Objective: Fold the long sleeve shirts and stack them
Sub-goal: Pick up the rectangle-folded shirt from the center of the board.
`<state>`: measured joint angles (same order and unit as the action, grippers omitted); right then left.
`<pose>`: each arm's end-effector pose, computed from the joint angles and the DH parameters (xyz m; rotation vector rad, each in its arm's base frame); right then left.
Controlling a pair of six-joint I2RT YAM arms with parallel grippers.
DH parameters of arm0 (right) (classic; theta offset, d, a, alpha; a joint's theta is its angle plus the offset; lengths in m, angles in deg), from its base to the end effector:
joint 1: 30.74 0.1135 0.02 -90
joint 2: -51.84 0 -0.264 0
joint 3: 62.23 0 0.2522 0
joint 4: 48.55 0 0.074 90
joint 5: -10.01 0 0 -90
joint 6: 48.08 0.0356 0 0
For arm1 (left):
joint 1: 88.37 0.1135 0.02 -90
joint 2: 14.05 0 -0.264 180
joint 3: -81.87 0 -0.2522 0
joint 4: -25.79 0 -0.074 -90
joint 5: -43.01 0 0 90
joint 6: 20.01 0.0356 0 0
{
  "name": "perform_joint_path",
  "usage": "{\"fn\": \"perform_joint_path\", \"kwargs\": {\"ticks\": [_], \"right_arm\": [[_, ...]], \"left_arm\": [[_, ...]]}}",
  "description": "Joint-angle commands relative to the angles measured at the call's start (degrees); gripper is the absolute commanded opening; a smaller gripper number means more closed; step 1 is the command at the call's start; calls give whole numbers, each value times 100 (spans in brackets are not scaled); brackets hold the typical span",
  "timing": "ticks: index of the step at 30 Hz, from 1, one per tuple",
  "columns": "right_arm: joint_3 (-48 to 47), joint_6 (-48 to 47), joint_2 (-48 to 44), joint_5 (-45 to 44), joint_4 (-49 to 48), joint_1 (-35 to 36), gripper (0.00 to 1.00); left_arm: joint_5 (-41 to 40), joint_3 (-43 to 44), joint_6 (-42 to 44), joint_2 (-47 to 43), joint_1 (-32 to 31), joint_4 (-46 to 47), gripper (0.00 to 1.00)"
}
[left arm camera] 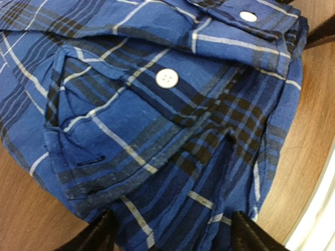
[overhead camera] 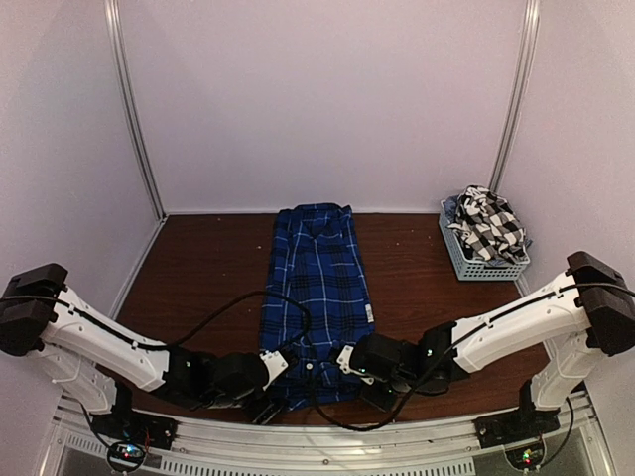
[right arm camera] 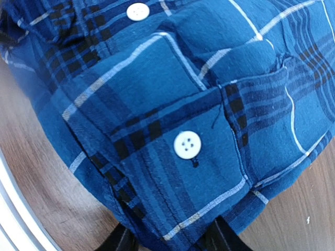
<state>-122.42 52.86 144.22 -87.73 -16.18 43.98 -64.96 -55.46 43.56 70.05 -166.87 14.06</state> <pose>0.0814 0.2798 0.1442 -1.3976 2.3245 0.2816 0.0599 -0.2395 0.1229 0.9704 2.2839 -0.4157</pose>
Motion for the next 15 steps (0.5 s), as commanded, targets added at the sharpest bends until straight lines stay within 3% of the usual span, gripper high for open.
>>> {"fn": "perform_joint_path", "kwargs": {"ticks": [1, 6, 10, 12, 15], "right_arm": [[134, 161, 8, 61, -110, 38, 39], [398, 387, -214, 158, -289, 73, 15], [568, 608, -453, 234, -333, 206, 2], [635, 765, -557, 311, -357, 328, 0], [704, 1031, -705, 487, -340, 602, 0]], "left_arm": [[442, 43, -53, 278, -23, 1, 64], [419, -87, -437, 73, -247, -34, 34], [306, -73, -752, -81, -538, -254, 8], [366, -10, -880, -28, -710, -411, 0], [503, 174, -1063, 108, -979, -603, 0]]}}
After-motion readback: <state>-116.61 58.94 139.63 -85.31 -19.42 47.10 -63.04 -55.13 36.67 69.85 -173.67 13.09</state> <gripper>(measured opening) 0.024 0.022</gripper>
